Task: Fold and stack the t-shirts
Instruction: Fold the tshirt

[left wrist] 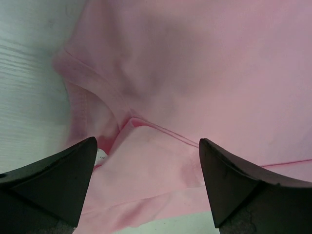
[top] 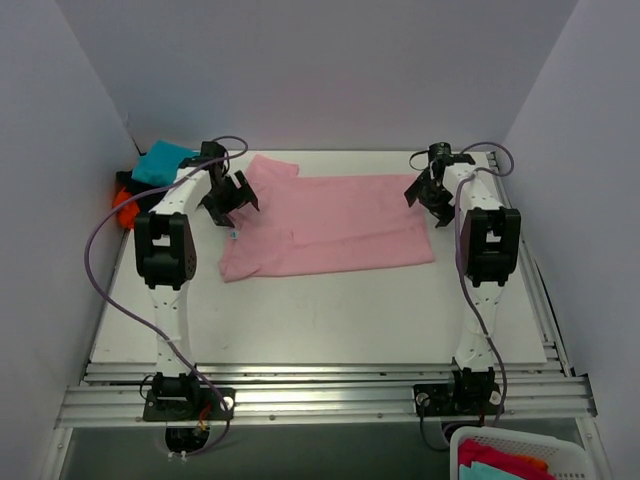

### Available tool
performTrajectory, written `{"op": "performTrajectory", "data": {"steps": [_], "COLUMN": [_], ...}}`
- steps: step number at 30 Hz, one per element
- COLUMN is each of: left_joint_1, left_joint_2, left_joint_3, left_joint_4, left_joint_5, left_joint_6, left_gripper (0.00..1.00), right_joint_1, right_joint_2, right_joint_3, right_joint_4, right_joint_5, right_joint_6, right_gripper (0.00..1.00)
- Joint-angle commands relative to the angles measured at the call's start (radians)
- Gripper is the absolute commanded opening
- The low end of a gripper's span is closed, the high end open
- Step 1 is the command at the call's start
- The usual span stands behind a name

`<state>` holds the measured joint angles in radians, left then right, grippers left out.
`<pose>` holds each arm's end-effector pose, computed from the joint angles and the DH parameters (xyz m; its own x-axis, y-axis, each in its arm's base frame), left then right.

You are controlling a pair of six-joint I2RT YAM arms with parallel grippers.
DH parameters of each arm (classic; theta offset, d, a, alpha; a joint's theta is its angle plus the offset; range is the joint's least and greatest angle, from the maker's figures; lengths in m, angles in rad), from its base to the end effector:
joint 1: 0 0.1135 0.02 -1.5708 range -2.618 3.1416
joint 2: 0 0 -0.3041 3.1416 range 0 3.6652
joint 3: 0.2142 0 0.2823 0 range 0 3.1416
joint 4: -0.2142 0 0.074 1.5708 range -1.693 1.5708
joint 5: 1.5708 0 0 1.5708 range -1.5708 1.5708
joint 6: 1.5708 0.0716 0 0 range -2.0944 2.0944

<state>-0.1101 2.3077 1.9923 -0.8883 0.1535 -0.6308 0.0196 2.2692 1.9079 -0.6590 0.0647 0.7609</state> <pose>0.5526 -0.0721 0.1751 -0.8454 -0.4929 -0.2057 -0.4154 0.8488 -0.3269 0.5709 0.0066 0.1811 -0.6073 0.6764 -0.4169 0.5979 0.7346 0.3208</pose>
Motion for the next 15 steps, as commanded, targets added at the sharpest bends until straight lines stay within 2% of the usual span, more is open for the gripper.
{"op": "performTrajectory", "data": {"steps": [1, 7, 10, 13, 15], "left_joint_1": [0.024, 0.036, 0.035, 0.046, 0.055], "left_joint_2": [-0.108, -0.189, -0.26, -0.321, -0.317], "left_joint_3": [0.029, 0.02, -0.076, -0.173, -0.165], "left_joint_4": [0.037, -0.02, 0.0, 0.054, 0.075], "left_joint_5": [0.054, -0.025, -0.052, -0.051, -0.04], "left_joint_6": [0.028, 0.046, 0.057, 0.059, 0.057], "left_gripper": [0.94, 0.94, 0.94, 0.94, 0.94], "right_joint_1": [-0.012, -0.015, -0.015, -0.052, -0.058], "right_joint_2": [-0.083, -0.195, -0.255, -0.296, -0.298], "right_joint_3": [0.013, -0.122, -0.179, -0.254, -0.267], "right_joint_4": [-0.107, -0.056, -0.019, 0.064, 0.123], "right_joint_5": [0.064, 0.066, 0.06, 0.003, -0.069], "right_joint_6": [-0.009, -0.025, -0.049, -0.063, -0.063], "right_gripper": [1.0, 1.0, 1.0, 1.0, 0.99]}}
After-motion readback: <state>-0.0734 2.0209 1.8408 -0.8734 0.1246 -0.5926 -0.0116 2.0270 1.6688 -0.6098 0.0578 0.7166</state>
